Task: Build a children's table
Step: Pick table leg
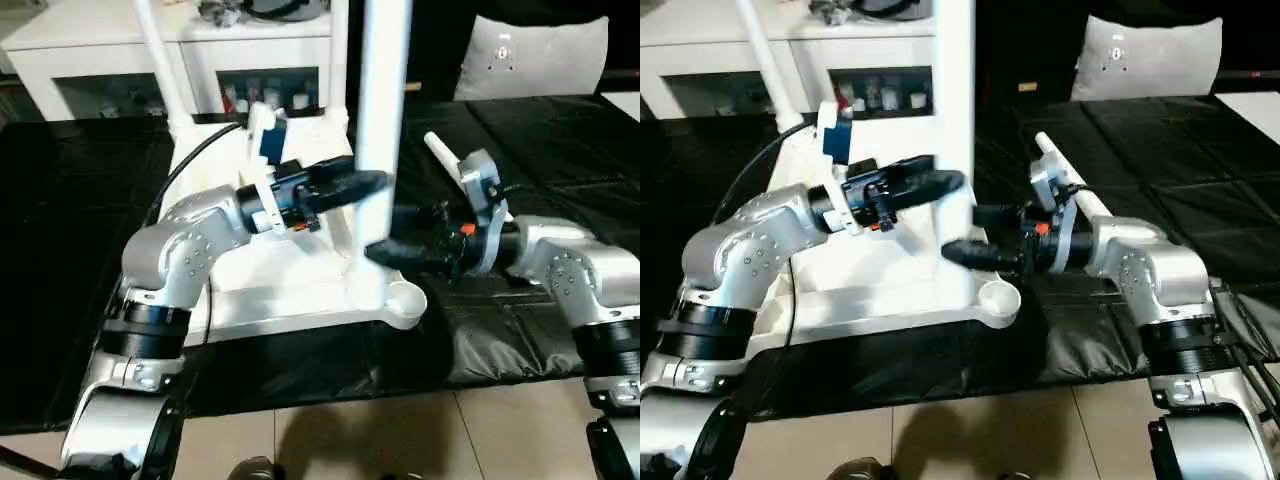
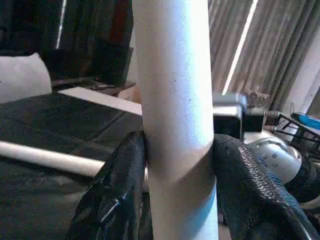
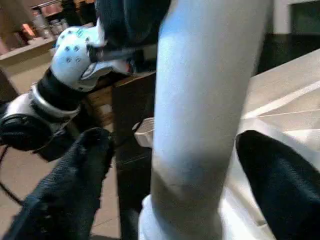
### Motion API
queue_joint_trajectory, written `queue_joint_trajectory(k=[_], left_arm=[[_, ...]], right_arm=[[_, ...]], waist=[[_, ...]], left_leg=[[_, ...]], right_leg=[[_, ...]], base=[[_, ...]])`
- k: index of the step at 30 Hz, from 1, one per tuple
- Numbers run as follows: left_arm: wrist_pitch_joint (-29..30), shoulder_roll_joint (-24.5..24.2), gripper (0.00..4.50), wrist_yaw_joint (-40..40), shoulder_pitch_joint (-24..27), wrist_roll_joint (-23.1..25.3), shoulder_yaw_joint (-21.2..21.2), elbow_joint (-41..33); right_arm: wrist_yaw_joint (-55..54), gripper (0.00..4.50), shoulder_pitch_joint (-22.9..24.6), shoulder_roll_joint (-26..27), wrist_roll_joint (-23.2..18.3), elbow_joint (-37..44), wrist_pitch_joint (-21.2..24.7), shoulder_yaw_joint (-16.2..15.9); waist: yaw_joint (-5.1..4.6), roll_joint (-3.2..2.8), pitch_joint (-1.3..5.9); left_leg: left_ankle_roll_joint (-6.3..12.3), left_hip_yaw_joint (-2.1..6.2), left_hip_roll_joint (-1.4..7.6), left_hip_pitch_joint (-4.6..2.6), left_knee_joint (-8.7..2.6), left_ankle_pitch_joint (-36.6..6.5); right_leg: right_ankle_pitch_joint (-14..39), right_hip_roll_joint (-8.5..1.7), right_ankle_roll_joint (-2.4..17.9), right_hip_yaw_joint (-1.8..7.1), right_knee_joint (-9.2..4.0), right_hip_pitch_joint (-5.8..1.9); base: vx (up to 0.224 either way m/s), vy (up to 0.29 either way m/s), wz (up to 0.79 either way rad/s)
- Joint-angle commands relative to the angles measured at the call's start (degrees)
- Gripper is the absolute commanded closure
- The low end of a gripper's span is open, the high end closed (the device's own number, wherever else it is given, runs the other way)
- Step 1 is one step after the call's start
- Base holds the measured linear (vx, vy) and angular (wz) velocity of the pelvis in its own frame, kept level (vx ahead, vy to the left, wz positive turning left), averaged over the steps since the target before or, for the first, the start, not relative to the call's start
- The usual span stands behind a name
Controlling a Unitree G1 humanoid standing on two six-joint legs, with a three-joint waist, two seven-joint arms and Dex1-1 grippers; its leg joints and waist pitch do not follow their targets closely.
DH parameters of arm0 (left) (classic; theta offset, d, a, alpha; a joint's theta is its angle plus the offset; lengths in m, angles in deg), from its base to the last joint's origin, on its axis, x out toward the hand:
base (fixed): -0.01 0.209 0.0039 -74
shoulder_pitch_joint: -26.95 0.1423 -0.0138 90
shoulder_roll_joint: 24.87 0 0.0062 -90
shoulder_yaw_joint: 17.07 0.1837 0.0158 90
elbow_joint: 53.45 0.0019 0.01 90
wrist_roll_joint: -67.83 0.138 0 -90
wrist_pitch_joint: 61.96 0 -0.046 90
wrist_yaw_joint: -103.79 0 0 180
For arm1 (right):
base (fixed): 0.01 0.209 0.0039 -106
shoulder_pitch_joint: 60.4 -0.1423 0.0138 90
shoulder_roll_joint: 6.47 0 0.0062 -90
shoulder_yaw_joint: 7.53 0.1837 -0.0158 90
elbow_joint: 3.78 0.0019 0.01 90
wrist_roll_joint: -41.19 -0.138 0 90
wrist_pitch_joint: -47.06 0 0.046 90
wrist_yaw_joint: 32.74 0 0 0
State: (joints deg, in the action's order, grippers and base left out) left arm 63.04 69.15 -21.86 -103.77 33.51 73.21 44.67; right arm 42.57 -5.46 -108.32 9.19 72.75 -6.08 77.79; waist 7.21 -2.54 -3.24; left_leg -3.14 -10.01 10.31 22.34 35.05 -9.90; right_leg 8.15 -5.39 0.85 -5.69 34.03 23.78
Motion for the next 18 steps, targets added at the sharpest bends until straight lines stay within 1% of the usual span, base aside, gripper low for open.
queue_joint_trajectory(k=[1,2,3,4,5,7,8,9,11,13,14,17,18], left_arm=[[-0.47,0.32,2.68,0.16,-1.44,-1.11,-0.60,-0.86],[-0.47,0.47,2.68,0.13,-1.63,-1.27,-0.80,-0.87],[-0.44,0.49,2.68,0.11,-1.65,-1.31,-0.84,-0.87],[-0.41,0.47,2.68,0.13,-1.70,-1.41,-0.90,-0.84],[-0.50,0.26,2.68,0.31,-1.71,-1.37,-0.81,-0.72],[-0.68,-0.06,2.68,0.54,-1.71,-1.37,-0.69,-0.49],[-0.75,-0.08,2.68,0.50,-1.73,-1.34,-0.74,-0.37],[-0.88,-0.08,2.68,0.48,-1.77,-1.28,-0.86,-0.14],[-0.88,0.06,2.68,0.50,-1.81,-1.20,-1.01,-0.01],[-0.90,0.13,2.68,0.48,-1.83,-1.14,-1.01,0.03],[-0.93,0.18,2.68,0.46,-1.84,-1.12,-0.99,0.06],[-1.53,0.32,2.68,0.04,-1.89,-0.60,-0.58,0.40],[-1.72,0.27,2.68,-0.06,-1.91,-0.41,-0.48,0.46]], right_arm=[[1.08,0.61,-0.43,-0.34,-0.90,1.54,0.91,-0.55],[1.30,0.72,-0.43,-0.30,-1.05,1.65,1.16,-0.71],[1.32,0.77,-0.43,-0.29,-1.06,1.67,1.19,-0.73],[1.41,0.81,-0.43,-0.33,-1.18,1.72,1.34,-0.83],[1.50,0.91,-0.44,-0.42,-1.34,1.75,1.56,-0.93],[1.72,1.20,-0.48,-0.45,-1.34,1.75,1.79,-0.91],[1.71,1.20,-0.49,-0.39,-1.37,1.71,1.89,-0.84],[1.70,1.36,-0.50,-0.28,-1.45,1.64,2.07,-0.68],[1.65,1.36,-0.50,-0.01,-1.77,1.54,2.51,-0.34],[1.66,1.63,-0.48,0.06,-1.81,1.53,2.62,-0.28],[1.65,1.63,-0.47,0.11,-1.76,1.52,2.59,-0.28],[1.02,1.95,-0.28,0.59,-1.80,1.69,2.64,-0.18],[0.75,2.06,-0.19,0.70,-1.89,1.88,2.72,-0.17]], waist=[[0.07,1.44,4.17],[0.01,1.65,4.13],[0.03,1.70,4.16],[0.09,1.67,4.28],[0.11,1.63,4.31],[0.11,1.63,4.48],[0.12,1.62,4.50],[0.13,1.64,4.55],[0.14,1.66,4.60],[0.18,1.66,4.56],[0.17,1.67,4.53],[0.14,1.67,4.47],[0.13,1.48,4.46]], left_leg=[[3.12,0.71,2.45,-0.99,-3.96,-12.69],[3.02,0.71,2.45,-1.04,-4.01,-12.95],[2.94,0.72,2.42,-1.10,-4.00,-13.06],[2.82,0.79,2.40,-0.96,-3.99,-12.38],[2.87,0.81,2.42,-0.99,-4.00,-12.16],[3.18,0.82,2.50,-0.94,-4.00,-11.07],[3.23,0.81,2.51,-0.90,-3.98,-10.87],[3.33,0.80,2.50,-0.86,-3.96,-10.46],[3.54,0.76,2.50,-0.80,-3.91,-9.98],[3.54,0.72,2.49,-0.83,-3.90,-10.24],[3.53,0.69,2.46,-0.83,-3.88,-10.30],[3.22,0.72,2.47,-0.92,-3.94,-10.89],[3.07,0.75,2.46,-0.91,-3.95,-11.16]], right_leg=[[26.30,-3.45,7.45,2.38,-4.73,-3.17],[27.01,-3.43,7.16,2.34,-4.80,-3.15],[27.54,-3.46,6.93,2.31,-4.84,-3.16],[27.43,-3.48,6.39,2.36,-4.81,-3.22],[27.10,-3.47,6.33,2.38,-4.81,-3.18],[24.74,-3.34,6.79,2.41,-4.51,-3.19],[24.21,-3.35,7.02,2.41,-4.44,-3.22],[23.10,-3.31,7.49,2.43,-4.28,-3.25],[21.79,-3.30,8.17,2.45,-4.08,-3.30],[22.22,-3.35,8.28,2.41,-4.15,-3.33],[22.43,-3.34,8.22,2.42,-4.22,-3.32],[23.71,-3.35,7.78,2.41,-4.36,-3.27],[24.18,-3.37,7.56,2.40,-4.47,-3.27]], base=[[0.000,0.000,0.00],[0.000,0.000,0.00],[0.000,0.000,0.00],[0.000,0.000,0.00],[0.000,0.000,0.00],[0.000,0.000,0.00],[0.000,0.000,0.00],[0.000,0.000,0.00],[0.000,0.000,0.00],[0.000,0.000,0.00],[0.000,0.000,0.00],[0.000,0.000,0.00],[0.000,0.000,0.00]])
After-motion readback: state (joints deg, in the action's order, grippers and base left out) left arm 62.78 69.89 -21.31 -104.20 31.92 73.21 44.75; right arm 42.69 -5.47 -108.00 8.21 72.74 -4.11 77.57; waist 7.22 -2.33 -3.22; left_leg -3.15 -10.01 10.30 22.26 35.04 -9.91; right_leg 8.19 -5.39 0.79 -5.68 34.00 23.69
